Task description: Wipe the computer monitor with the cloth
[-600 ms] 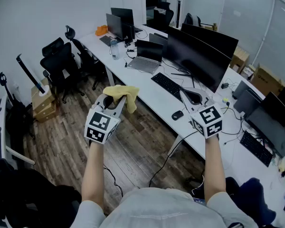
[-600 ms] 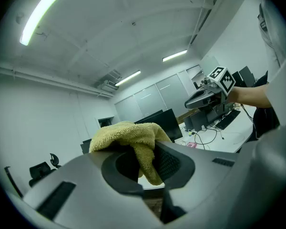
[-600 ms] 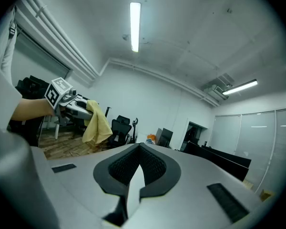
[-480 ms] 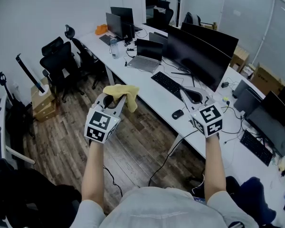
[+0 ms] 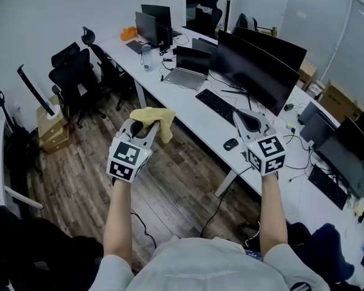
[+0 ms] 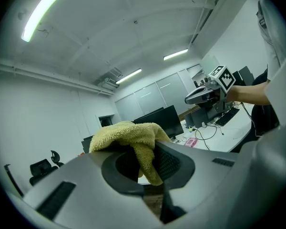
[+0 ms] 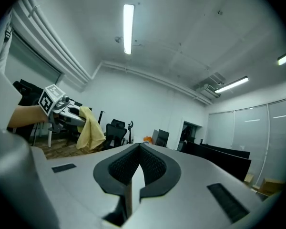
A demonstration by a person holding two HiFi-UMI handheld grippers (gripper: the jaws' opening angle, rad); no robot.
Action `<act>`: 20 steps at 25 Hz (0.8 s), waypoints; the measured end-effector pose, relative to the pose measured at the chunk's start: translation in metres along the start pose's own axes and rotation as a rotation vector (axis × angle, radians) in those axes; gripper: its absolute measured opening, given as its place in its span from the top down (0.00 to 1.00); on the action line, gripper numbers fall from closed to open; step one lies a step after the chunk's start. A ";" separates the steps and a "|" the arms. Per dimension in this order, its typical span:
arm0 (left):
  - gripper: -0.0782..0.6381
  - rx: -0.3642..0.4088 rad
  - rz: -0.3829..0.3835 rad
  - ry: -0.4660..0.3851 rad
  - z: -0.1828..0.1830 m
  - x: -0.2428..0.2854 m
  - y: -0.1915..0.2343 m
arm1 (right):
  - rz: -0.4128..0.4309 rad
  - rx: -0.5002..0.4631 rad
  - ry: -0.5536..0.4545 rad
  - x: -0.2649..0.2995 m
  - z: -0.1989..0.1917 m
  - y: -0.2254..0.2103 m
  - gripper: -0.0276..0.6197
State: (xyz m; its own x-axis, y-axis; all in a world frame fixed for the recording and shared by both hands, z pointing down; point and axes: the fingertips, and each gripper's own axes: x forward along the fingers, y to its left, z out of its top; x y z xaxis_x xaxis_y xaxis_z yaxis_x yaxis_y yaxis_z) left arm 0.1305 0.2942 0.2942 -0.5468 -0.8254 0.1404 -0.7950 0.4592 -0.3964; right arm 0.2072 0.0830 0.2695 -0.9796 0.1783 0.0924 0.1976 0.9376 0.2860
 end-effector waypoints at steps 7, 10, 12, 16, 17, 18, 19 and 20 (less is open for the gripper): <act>0.81 0.024 -0.047 0.020 -0.032 -0.019 0.029 | -0.019 -0.007 0.023 0.029 -0.001 0.041 0.91; 0.81 0.036 -0.065 0.031 -0.042 -0.024 0.043 | -0.021 0.001 0.015 0.041 0.004 0.059 0.91; 0.81 0.029 -0.071 0.025 -0.046 -0.025 0.051 | -0.020 -0.002 0.025 0.049 0.004 0.065 0.91; 0.81 0.013 -0.065 0.024 -0.056 -0.023 0.069 | -0.035 0.000 0.034 0.064 0.006 0.066 0.91; 0.81 0.010 -0.065 0.029 -0.058 -0.022 0.072 | -0.038 0.000 0.035 0.068 0.006 0.065 0.91; 0.81 0.012 -0.069 0.033 -0.060 -0.020 0.075 | -0.039 -0.002 0.036 0.072 0.007 0.065 0.91; 0.81 0.017 -0.074 0.034 -0.061 -0.018 0.077 | -0.040 -0.005 0.037 0.076 0.007 0.064 0.91; 0.81 0.023 -0.079 0.032 -0.061 -0.015 0.079 | -0.039 -0.010 0.038 0.080 0.007 0.063 0.91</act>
State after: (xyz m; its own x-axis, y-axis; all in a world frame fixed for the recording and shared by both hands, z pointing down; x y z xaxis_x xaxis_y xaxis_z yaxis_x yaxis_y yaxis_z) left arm 0.0593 0.3629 0.3160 -0.4913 -0.8474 0.2011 -0.8299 0.3855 -0.4033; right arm 0.1406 0.1581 0.2881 -0.9846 0.1301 0.1169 0.1598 0.9407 0.2991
